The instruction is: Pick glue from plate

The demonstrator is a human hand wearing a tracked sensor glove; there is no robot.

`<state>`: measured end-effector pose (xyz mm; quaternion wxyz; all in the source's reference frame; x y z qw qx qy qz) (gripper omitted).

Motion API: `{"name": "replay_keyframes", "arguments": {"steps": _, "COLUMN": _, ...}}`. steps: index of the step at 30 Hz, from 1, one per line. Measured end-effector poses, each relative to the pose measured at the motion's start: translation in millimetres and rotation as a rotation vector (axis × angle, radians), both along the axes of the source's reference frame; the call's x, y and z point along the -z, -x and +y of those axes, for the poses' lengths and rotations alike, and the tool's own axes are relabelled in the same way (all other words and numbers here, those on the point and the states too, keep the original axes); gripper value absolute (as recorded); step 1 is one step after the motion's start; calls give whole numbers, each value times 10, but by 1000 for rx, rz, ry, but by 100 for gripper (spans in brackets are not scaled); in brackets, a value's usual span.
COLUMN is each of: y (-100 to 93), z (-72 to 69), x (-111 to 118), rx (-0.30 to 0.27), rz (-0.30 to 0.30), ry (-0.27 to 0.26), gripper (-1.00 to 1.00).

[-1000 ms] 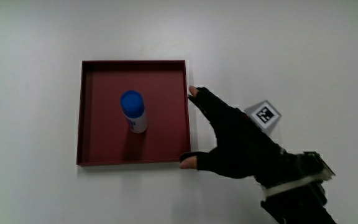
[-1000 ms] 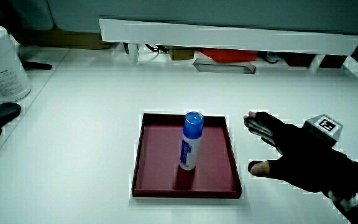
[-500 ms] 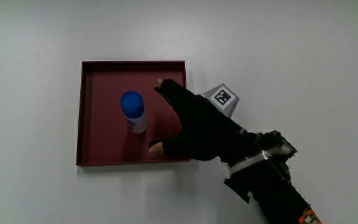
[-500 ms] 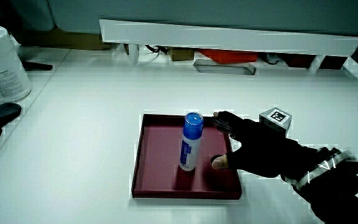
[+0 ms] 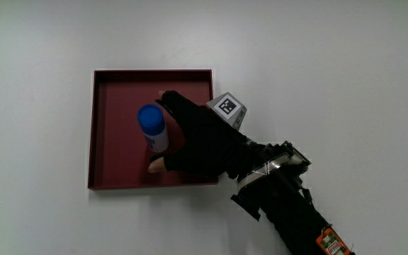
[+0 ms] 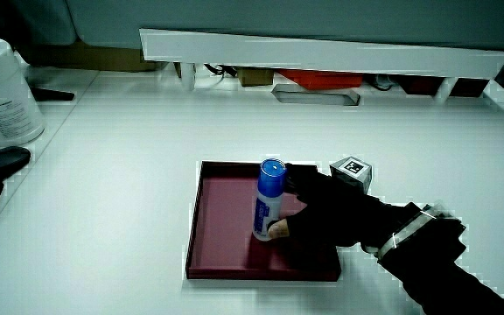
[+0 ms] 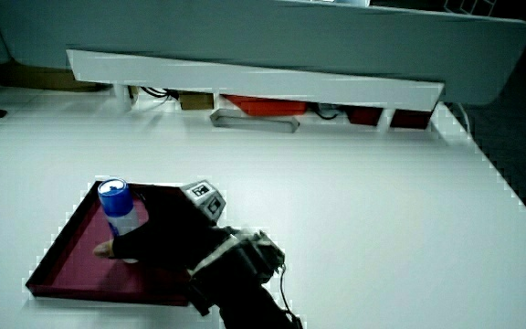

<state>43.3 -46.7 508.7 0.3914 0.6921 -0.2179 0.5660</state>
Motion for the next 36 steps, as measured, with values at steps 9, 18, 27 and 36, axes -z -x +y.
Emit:
{"name": "replay_keyframes", "arguments": {"steps": 9, "y": -37, "z": -27, "x": -24, "rx": -86, "rz": -83, "ry": 1, "gripper": 25}}
{"name": "replay_keyframes", "arguments": {"steps": 18, "y": -12, "z": -18, "x": -45, "rx": -143, "rz": -110, "ry": -30, "gripper": 62}}
{"name": "replay_keyframes", "arguments": {"steps": 27, "y": -18, "z": 18, "x": -36, "rx": -198, "rz": -123, "ry": -119, "gripper": 100}}
{"name": "replay_keyframes", "arguments": {"steps": 36, "y": -129, "z": -20, "x": 110, "rx": -229, "rz": -170, "ry": -122, "gripper": 100}}
